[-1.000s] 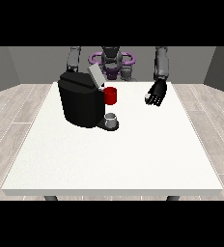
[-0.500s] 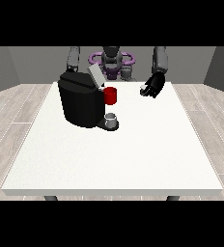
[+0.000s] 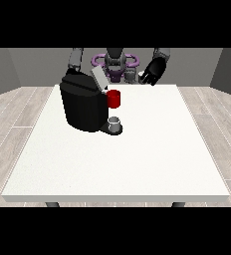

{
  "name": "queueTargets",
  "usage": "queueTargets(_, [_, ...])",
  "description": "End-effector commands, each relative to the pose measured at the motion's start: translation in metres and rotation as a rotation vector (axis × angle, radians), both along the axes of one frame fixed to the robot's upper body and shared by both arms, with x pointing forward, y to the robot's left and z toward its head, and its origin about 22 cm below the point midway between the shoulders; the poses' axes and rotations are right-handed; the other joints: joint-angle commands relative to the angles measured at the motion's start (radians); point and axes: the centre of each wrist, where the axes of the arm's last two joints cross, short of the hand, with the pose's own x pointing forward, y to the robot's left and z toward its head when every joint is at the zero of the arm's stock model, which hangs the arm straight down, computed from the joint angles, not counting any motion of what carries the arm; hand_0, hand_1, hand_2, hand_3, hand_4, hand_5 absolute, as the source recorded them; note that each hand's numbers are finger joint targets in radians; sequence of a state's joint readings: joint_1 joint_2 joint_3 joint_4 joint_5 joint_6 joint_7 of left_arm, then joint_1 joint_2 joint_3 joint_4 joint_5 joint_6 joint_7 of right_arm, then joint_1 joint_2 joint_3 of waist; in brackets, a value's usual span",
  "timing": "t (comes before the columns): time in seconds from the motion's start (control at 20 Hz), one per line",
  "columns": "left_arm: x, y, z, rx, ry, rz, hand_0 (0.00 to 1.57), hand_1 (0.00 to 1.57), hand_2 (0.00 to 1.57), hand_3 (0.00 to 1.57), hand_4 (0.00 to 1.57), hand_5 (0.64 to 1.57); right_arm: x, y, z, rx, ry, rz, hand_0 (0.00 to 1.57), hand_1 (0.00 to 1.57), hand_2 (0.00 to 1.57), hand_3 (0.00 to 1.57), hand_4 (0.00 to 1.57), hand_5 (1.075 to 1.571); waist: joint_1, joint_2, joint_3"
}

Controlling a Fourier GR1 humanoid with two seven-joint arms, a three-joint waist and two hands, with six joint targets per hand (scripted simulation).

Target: Insert the coffee pod into the coffee machine and close the lid

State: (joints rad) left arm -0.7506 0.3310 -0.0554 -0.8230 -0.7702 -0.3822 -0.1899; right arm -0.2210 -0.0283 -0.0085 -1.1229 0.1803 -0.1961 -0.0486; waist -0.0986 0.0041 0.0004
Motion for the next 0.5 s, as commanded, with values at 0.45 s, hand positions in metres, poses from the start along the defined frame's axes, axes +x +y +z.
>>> queueTargets(0.45, [0.037,-0.02,0.117,-0.1,-0.137,0.065,1.22,1.22,1.27,1.29,0.51,1.571,0.04,0.001,0.062,0.018,-0.174,0.031,0.0,0.0,0.0,0.0,0.0,1.571,-0.105,0.088,-0.0002])
